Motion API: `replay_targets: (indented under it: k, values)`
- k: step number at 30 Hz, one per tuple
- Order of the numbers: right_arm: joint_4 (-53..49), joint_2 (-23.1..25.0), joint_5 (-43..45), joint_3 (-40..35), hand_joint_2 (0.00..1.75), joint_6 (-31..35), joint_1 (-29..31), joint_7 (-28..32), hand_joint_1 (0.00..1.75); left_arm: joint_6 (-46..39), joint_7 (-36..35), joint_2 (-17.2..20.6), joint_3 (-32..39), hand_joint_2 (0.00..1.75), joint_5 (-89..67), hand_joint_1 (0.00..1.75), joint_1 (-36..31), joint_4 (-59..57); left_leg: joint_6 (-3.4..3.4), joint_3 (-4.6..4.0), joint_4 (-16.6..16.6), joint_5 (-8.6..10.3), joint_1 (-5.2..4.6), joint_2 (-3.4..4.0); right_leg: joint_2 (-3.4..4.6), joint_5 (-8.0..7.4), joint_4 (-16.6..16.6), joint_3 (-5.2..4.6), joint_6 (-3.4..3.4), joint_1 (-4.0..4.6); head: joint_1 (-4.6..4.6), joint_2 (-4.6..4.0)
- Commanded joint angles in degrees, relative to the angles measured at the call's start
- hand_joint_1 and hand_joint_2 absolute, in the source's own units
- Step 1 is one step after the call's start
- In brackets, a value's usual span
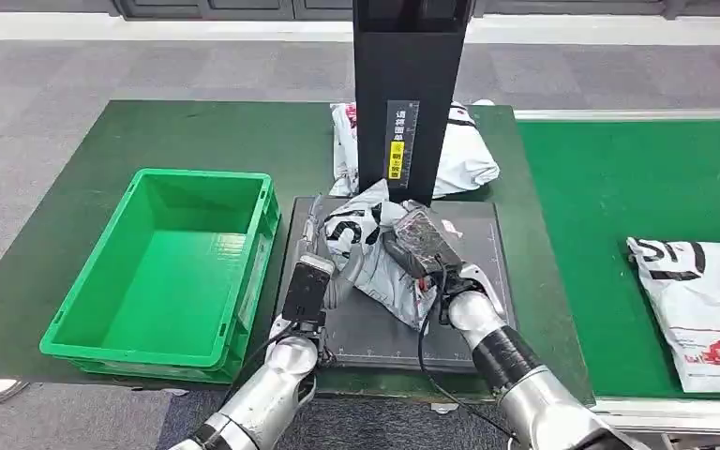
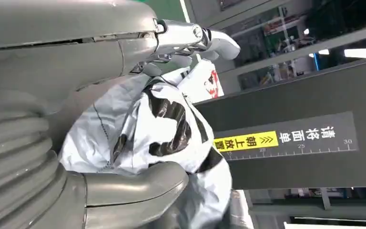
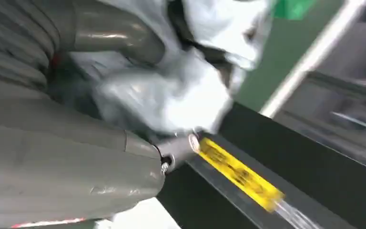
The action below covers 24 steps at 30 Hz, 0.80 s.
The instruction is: Moved the parcel from conveyor to table for the left to box.
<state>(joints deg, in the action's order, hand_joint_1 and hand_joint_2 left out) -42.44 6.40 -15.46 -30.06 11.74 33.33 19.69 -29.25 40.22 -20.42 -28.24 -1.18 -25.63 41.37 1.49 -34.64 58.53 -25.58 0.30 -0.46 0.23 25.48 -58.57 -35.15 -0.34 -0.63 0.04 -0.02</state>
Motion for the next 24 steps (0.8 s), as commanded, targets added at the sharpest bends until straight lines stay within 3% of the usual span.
replay_targets:
  k: [1, 6, 24]
  values:
    - [16.42, 1.11, -3.53, -5.89, 0.0, -2.28, 2.39, -0.01, 0.0, -1.67, -0.22, 2.77, -1.31, 1.75, 1.65, 0.0, -0.42, -0.26, -0.04, 0.23, -0.15, 0.0, -0.01, 0.06, 0.01, -0.01, 0.15, 0.23, 0.01, 0.0, 0.0, 0.0]
    - [14.56, 0.25, -3.19, -3.87, 0.0, 0.77, 0.59, 3.11, 0.0, -2.62, -0.22, 3.88, -0.76, 1.75, 1.51, 0.0, 1.81, 2.86, -0.03, 0.19, -0.13, -0.01, 0.0, 0.1, 0.06, -0.02, 0.15, 0.19, 0.0, 0.01, 0.0, 0.0]
    - [14.56, 0.25, -3.19, -3.87, 0.0, 0.77, 0.59, 3.11, 0.0, -2.62, -0.22, 3.88, -0.76, 1.75, 1.51, 0.0, 1.81, 2.86, -0.03, 0.12, -0.08, 0.0, -0.03, 0.05, 0.01, 0.0, 0.07, 0.09, 0.01, -0.02, 0.0, 0.02]
